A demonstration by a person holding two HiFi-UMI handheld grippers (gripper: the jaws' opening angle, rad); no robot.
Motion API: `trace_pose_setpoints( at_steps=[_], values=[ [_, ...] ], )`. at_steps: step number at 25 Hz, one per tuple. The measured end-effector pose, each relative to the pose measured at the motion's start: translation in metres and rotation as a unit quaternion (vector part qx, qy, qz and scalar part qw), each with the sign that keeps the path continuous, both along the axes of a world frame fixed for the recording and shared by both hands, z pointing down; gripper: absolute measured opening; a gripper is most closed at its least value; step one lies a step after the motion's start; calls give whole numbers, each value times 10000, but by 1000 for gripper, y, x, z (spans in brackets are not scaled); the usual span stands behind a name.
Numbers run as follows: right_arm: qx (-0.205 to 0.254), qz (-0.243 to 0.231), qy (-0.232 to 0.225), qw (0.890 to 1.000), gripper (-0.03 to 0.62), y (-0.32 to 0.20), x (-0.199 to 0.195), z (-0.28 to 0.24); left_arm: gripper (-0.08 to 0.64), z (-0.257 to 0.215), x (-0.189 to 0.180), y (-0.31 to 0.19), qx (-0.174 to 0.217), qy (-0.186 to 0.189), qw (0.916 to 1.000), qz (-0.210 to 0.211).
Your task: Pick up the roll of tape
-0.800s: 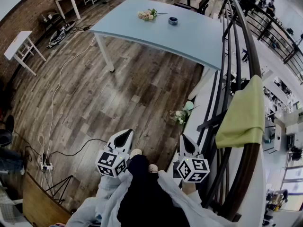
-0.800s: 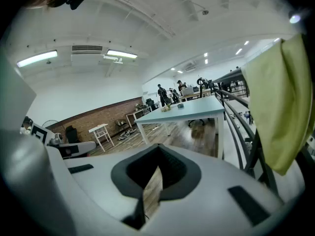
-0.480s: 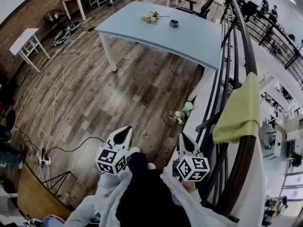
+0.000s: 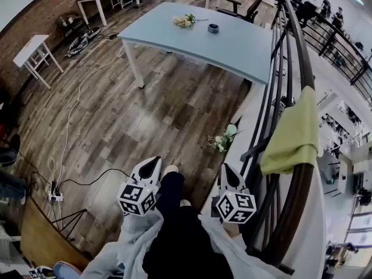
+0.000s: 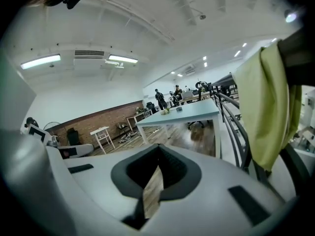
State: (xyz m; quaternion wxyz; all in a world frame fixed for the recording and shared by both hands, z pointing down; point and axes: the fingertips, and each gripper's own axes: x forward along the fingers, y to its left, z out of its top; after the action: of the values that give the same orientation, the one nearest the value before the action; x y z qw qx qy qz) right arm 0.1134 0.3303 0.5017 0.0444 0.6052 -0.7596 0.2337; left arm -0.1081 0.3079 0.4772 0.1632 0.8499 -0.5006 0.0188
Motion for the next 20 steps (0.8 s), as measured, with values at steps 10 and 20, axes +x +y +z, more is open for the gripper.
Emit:
trace_pose_setpoints(
  at_steps=[10, 20],
  values=[
    [-179, 84, -15, 9998, 8, -52, 4, 11, 17, 14, 6, -57, -145, -168, 9997, 87],
    [-186, 156, 65, 9997, 8, -151, 0, -3, 17, -6, 0, -166, -6, -266, 9995, 188]
  ],
)
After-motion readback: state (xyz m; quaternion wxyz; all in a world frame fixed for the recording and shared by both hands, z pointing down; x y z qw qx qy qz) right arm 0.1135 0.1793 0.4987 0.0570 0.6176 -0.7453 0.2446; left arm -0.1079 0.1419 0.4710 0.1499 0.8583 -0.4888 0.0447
